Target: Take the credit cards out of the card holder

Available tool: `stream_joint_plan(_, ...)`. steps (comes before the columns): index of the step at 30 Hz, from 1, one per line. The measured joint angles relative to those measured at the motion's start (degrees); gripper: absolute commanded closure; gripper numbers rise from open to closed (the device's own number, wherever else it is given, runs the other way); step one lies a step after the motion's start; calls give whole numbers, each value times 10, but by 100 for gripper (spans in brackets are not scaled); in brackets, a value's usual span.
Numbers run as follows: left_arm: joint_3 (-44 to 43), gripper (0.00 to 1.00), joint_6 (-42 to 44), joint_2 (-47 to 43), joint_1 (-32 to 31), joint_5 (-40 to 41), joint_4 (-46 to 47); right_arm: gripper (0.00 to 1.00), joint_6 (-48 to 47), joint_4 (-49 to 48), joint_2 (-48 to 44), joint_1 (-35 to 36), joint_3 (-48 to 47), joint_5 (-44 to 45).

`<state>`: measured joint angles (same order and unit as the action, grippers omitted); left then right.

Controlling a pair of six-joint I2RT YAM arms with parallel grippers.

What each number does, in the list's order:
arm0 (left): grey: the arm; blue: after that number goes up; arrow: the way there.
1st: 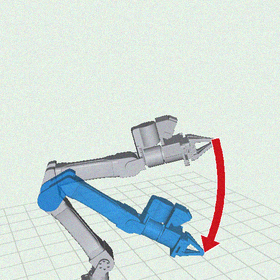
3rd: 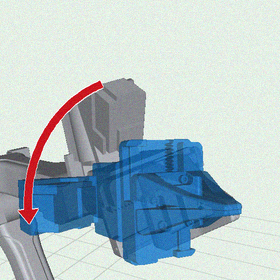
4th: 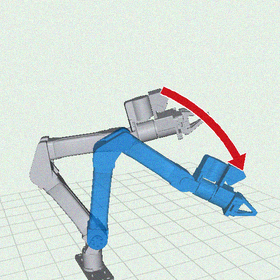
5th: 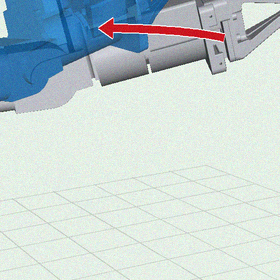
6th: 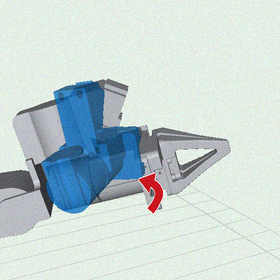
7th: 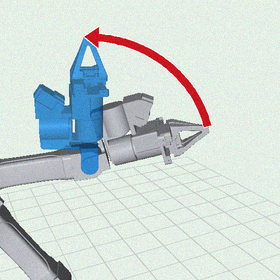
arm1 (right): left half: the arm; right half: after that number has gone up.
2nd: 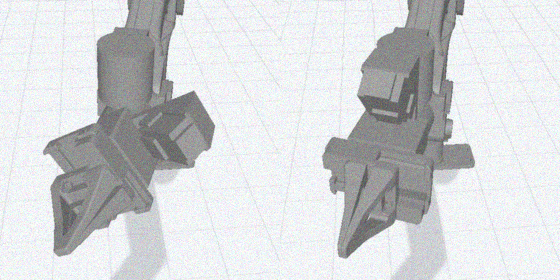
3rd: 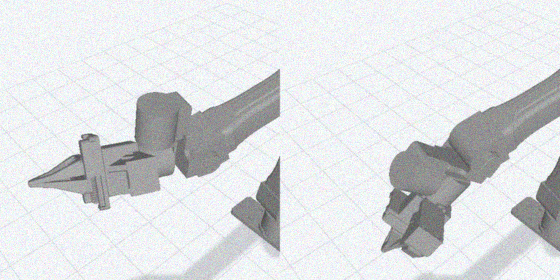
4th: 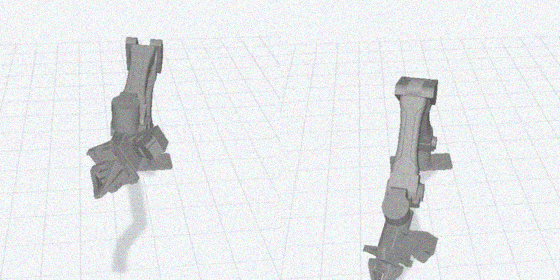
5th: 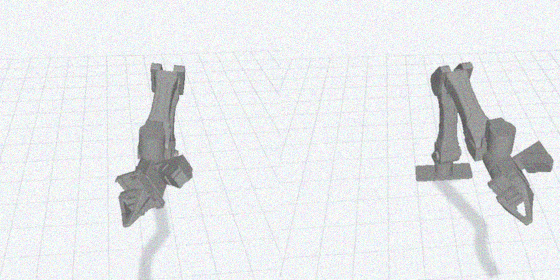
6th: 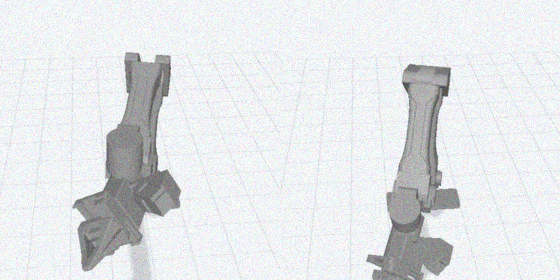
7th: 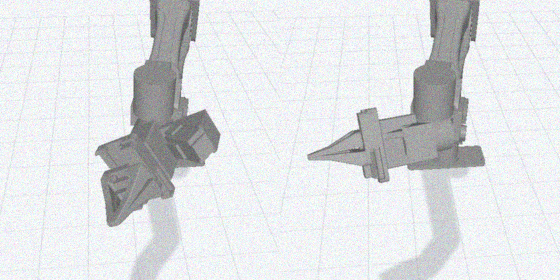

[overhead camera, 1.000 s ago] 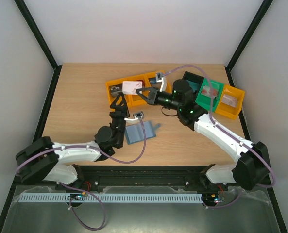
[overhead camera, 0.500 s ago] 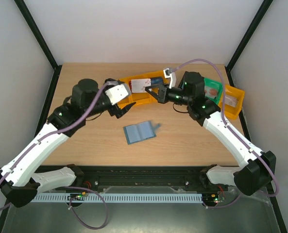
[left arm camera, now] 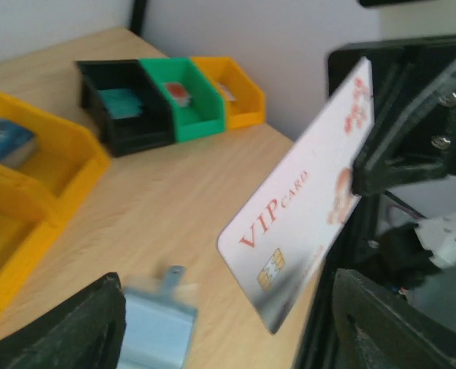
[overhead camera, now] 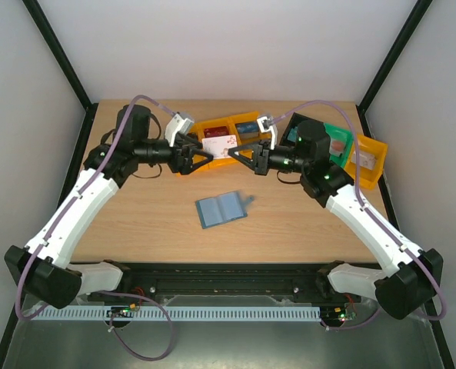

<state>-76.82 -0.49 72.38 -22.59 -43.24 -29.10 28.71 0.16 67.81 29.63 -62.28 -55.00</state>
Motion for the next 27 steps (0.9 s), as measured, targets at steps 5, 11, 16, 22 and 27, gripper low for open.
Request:
stream_joint_plan(5, 14, 74, -41, -3, -2, -82, 25, 98, 0, -17, 1, 1, 2, -18)
stream_joint_plan(11, 23, 98, -80, -13, -1, -133, 56, 92, -1, -28, 1, 1, 3, -31)
stream_joint_plan(16, 36, 98, -111, -17, 2, -155, 72, 43, -35, -1, 1, 2, 2, 14)
stream_joint_plan(22, 73, 98, -212, -25, 38, -156, 115, 41, -156, 44, -32, 14, 4, 242)
stream_joint_plan(27, 92, 98, -316, -26, 80, -163, 164, 26, -425, -38, -113, 121, 69, 456)
